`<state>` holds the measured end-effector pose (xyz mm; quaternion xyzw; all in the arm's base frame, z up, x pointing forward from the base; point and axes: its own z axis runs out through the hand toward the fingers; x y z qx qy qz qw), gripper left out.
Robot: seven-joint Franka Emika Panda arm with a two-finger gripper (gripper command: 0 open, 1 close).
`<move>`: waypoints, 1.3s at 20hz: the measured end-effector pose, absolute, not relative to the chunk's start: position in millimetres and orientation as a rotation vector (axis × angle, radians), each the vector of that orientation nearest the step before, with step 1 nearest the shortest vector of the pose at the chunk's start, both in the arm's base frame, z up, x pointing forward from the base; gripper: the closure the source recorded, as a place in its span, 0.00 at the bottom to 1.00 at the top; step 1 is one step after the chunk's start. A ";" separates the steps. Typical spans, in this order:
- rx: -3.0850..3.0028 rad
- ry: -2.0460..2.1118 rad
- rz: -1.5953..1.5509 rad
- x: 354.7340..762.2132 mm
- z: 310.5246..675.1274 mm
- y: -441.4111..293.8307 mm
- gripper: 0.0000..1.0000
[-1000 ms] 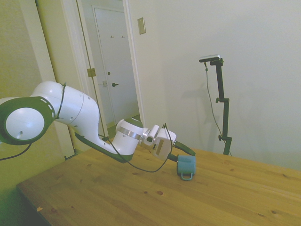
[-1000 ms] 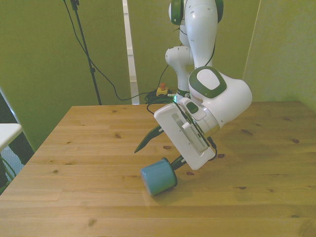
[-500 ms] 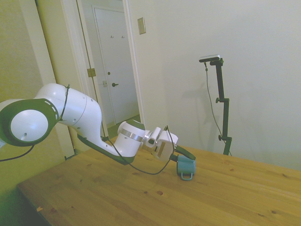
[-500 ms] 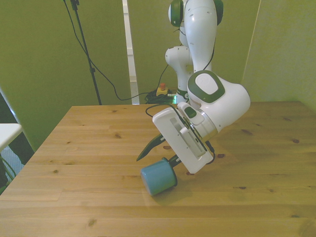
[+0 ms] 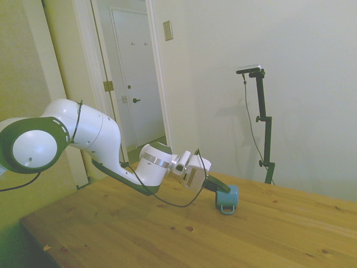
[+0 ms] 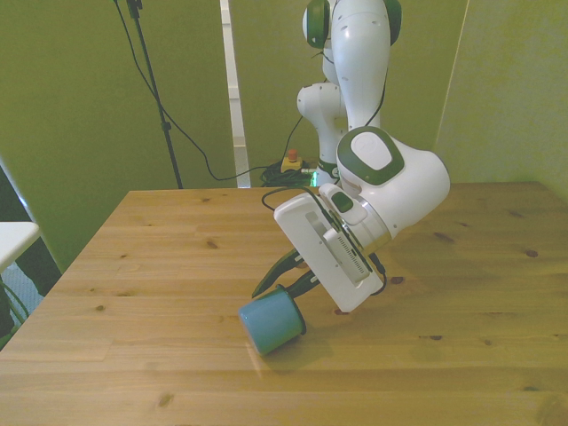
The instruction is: Flip the mug upright
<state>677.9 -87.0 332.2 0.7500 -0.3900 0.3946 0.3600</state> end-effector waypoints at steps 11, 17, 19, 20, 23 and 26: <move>2.008 -1.125 1.050 675.4 390.5 -80.3 1.00; 2.301 -1.298 1.010 658.9 448.5 -68.5 1.00; 2.403 -1.366 0.968 657.1 450.7 -70.7 1.00; 2.451 -1.402 0.941 657.0 449.6 -73.3 1.00; 2.598 -1.497 0.841 657.3 443.2 -80.0 1.00; 2.755 -1.564 0.721 658.1 436.4 -78.3 1.00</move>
